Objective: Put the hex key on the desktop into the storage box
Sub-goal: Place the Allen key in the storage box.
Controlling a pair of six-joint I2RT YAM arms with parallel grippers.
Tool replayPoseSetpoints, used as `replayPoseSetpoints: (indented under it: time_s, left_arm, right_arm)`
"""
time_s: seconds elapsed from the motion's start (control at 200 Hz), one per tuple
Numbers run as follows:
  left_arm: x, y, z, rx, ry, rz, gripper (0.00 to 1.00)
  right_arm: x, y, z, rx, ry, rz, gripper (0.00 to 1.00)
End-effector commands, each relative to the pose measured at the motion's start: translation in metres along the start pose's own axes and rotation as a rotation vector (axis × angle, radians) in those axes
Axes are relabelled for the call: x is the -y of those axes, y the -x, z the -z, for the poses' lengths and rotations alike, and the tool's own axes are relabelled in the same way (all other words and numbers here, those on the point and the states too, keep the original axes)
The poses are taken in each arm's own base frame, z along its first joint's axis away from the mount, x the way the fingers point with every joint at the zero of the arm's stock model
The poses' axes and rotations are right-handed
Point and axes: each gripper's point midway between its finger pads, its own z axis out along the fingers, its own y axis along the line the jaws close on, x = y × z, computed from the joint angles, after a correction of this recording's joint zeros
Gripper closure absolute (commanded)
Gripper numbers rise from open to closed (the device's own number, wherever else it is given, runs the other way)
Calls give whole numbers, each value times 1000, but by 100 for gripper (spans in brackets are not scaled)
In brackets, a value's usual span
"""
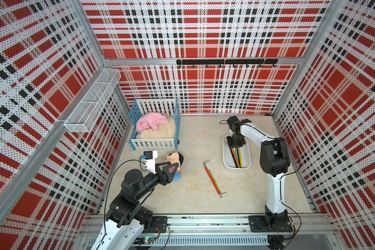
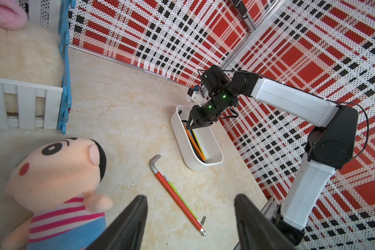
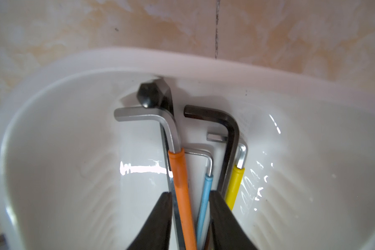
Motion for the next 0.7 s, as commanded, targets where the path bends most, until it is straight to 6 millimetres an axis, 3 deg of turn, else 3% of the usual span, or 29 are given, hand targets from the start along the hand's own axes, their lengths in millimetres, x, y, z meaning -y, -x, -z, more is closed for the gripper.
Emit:
replayPoseSetpoints:
  time_s: [0.0,0.17,0.306,0.496,0.696]
  left_arm:
    - [8,11,5,43,-22,-24,31]
    - [7,11,4,39,-21,-24,31]
    - [8,11,4,39,-24,-25,31]
    - [7,11,4,40,-22,-23,31]
    - [6,11,4,43,-17,-18,31]
  right_arm:
    - [-3,5,19,43,8,-16,64]
    - [-21,7,49,109,14,8,63]
    - [-56,-6,73,153,41,76,64]
    - [-115,-59,85,145,121,198,67]
    - [-140,-118,75,89,161,247,70]
